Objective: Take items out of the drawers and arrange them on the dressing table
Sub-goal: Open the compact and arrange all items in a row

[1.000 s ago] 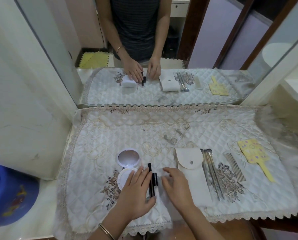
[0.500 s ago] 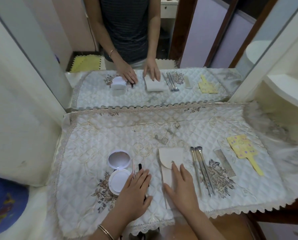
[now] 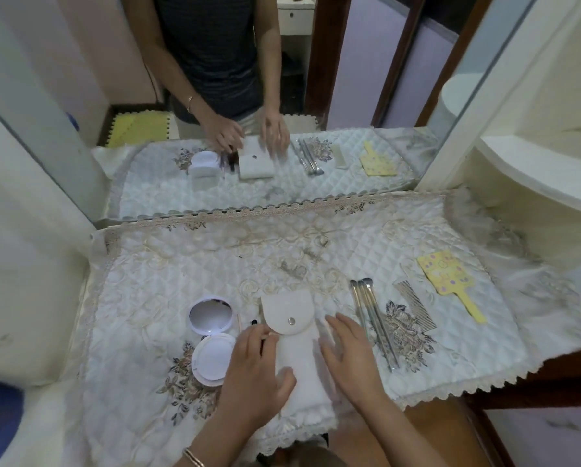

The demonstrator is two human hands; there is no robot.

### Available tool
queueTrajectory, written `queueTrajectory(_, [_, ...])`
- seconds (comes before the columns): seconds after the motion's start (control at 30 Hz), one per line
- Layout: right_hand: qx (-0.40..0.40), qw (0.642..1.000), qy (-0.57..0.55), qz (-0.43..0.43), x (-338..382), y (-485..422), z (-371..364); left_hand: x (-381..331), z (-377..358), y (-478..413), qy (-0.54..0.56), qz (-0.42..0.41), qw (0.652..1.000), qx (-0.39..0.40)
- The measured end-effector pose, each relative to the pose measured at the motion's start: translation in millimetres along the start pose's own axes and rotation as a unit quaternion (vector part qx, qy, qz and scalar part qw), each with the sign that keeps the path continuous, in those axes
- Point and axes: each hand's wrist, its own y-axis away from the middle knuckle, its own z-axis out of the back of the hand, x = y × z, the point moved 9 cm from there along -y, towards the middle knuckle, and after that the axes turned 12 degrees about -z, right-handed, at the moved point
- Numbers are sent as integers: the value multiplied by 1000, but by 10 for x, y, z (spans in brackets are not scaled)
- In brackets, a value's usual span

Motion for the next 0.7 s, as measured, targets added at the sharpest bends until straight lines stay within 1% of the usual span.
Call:
queueTrajectory(0.07, [-43,999,24,-21,-198,-132,235,-104,-1,-68,-9,-18,1000,-17])
queueTrajectory(0.13, [-49,997,48,-42,-377,-270,383,-195,-125,-127,-21,-29,999,7])
queueTrajectory(0.2, [-13,996,78,-31,-489,-377,372,-273,-311,-188,-58,-20,996,66])
queueTrajectory(0.27, [28,993,114,-5,-570,-447,302,-310,-480,-214,-100,18,987,122])
queueTrajectory(0.33, [38,991,127,23,-576,-467,262,-313,-579,-180,-103,53,982,151])
queueTrajectory(0.37, [40,991,121,41,-562,-469,247,-314,-603,-164,-108,69,979,158])
queueTrajectory(0.47, [56,992,98,51,-545,-446,185,-339,-625,-159,-125,91,973,171])
queueTrajectory(0.57, [51,989,108,86,-516,-391,73,-327,-648,-144,-114,109,970,183])
queueTrajectory(0.67, [101,986,94,97,-475,-285,-62,-281,-636,-109,-123,116,969,181])
queueTrajectory(0.7, [105,985,90,103,-445,-255,-101,-271,-639,-96,-125,115,968,183])
